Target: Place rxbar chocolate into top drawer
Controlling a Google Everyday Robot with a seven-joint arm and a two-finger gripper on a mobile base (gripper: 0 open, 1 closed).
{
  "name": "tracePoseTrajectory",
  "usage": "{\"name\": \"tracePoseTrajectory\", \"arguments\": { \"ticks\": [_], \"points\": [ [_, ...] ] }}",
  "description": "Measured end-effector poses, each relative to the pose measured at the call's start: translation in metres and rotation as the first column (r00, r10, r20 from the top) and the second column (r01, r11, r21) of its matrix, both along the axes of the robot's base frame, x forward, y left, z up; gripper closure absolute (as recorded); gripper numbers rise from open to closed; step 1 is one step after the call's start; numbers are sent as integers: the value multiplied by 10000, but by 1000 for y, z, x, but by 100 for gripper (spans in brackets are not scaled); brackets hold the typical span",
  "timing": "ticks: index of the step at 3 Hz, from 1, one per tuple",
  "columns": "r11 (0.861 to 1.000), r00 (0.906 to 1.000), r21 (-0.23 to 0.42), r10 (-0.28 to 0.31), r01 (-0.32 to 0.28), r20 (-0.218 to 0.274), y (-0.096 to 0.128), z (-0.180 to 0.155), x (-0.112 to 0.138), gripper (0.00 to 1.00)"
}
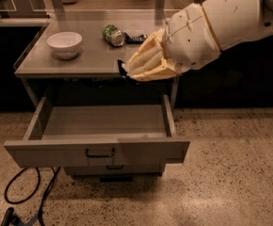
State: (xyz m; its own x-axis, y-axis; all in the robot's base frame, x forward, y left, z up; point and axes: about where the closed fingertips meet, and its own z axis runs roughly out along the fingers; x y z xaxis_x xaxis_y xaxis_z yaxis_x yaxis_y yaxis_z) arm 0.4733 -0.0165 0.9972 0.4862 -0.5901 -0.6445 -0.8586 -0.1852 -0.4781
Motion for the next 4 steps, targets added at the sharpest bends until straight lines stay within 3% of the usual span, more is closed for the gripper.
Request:
{"name": "tracePoseTrajectory", "arguments": {
  "ticks": [1,2,3,4],
  "points": [
    [9999,10000,-122,-37,37,-4,-1,-1,6,100],
    [9996,9996,50,271,-271,70,24,-15,47,100],
    [9921,9917,140,1253,-1249,-299,90,-53,93,100],
    [9786,9780,233,2054,-2046,-361,137,-57,90,100]
  ]
}}
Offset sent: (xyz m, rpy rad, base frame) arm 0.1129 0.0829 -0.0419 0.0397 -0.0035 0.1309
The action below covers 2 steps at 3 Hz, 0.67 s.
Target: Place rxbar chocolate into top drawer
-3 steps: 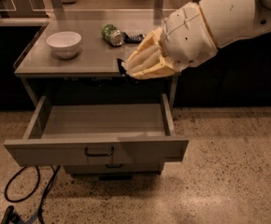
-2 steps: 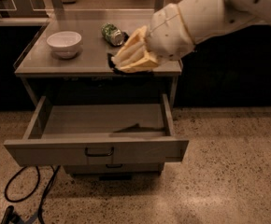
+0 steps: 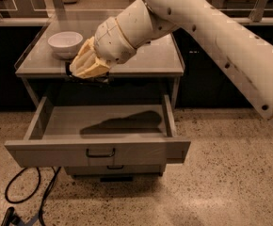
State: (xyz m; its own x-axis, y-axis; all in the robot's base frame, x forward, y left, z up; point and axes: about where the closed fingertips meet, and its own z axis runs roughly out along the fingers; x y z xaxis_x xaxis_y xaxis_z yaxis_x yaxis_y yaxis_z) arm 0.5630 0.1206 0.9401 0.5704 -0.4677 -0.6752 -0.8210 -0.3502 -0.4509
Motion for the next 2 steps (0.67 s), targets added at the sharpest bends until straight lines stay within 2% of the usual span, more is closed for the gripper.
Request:
{"name": "tracePoseTrajectory", "arguments": {
  "ticks": [1,2],
  "points": [
    [10000,10000,-2,2,-2,1,0,0,0,100],
    [10000,9994,-68,43,-45,-338,-10,-16,21,100]
  ]
}}
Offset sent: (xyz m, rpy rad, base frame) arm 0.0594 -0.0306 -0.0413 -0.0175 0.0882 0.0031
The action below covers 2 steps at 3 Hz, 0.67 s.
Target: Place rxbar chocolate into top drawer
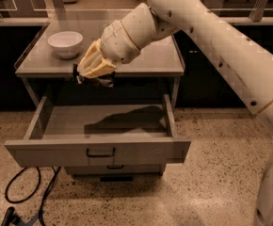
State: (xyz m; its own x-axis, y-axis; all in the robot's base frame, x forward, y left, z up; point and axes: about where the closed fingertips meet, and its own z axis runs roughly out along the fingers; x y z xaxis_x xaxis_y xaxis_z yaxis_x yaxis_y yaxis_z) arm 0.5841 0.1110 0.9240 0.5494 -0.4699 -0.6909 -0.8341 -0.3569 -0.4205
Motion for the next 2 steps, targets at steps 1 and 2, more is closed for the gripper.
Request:
{"name": "tracePoseTrajectory", "arguments": {
  "ticks": [1,2],
  "points": [
    [9993,9938,51,-364,371,-1055,-23,-52,32,100],
    [9973,9762,142,-682,727,-2058,-42,-102,54,100]
  ]
}}
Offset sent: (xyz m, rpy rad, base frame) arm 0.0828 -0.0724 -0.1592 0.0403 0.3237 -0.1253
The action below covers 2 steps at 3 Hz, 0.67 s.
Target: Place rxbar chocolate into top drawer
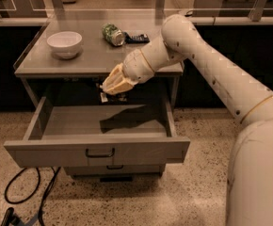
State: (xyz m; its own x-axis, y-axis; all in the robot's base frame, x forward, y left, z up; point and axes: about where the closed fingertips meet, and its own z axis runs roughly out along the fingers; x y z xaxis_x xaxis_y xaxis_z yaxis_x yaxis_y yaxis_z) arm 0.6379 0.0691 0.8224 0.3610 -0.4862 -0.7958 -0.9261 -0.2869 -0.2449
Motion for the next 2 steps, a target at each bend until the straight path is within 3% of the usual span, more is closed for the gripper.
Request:
{"name": "tracePoseTrajectory", "arguments": {
  "ticks": [1,2],
  "points": [
    [9986,9937,-208,455,-479,-1029,-4,-34,-11,100],
    [9932,9812,-625,863,-984,-1728,-6,-60,-30,100]
  ]
}}
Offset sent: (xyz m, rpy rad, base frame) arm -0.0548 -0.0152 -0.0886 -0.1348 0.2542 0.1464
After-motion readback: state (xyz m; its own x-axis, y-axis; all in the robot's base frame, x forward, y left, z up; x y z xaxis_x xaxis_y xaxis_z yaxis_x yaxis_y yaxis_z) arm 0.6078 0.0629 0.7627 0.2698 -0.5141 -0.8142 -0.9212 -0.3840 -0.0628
